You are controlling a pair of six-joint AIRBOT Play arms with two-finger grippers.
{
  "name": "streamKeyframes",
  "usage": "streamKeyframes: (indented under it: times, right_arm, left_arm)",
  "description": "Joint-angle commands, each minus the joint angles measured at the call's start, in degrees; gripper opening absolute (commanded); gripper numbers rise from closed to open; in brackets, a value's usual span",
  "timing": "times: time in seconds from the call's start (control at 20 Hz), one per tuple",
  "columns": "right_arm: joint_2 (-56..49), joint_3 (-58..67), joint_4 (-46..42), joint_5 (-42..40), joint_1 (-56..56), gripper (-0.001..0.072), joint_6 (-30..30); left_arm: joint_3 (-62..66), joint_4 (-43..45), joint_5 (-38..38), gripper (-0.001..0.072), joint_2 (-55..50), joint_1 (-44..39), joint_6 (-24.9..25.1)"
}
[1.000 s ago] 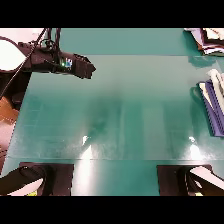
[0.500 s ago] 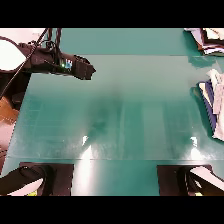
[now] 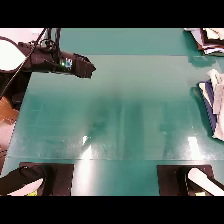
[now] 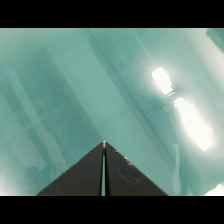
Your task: Fold the shirts.
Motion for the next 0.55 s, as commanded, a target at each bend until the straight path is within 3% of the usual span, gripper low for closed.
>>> streamKeyframes:
  times: [0.0,0.05,0.15,0.2,0.5]
  right_arm:
    - [0.0,0.1,1.1,-2.8,11.3,0.0553,0.0]
    - [0.0,0.1,1.1,-3.0,13.2,0.0533,0.0]
    - [0.0,0.1,1.0,-2.9,16.1,0.0065,0.0]
    - [0.0,0.1,1.1,-2.9,16.8,0.0016,-0.1]
    - [0.0,0.1,1.1,-2.6,18.0,0.0016,-0.1]
  left_arm:
    - [0.0,0.0,1.9,0.0027,0.0,0.0,0.0]
    - [0.0,0.0,2.4,0.0027,0.0,0.0,0.0]
    - [0.0,0.0,3.3,0.0027,0.0,0.0,0.0]
    - [0.0,0.0,3.5,0.0027,0.0,0.0,0.0]
    - [0.0,0.0,3.7,0.0027,0.0,0.0,0.0]
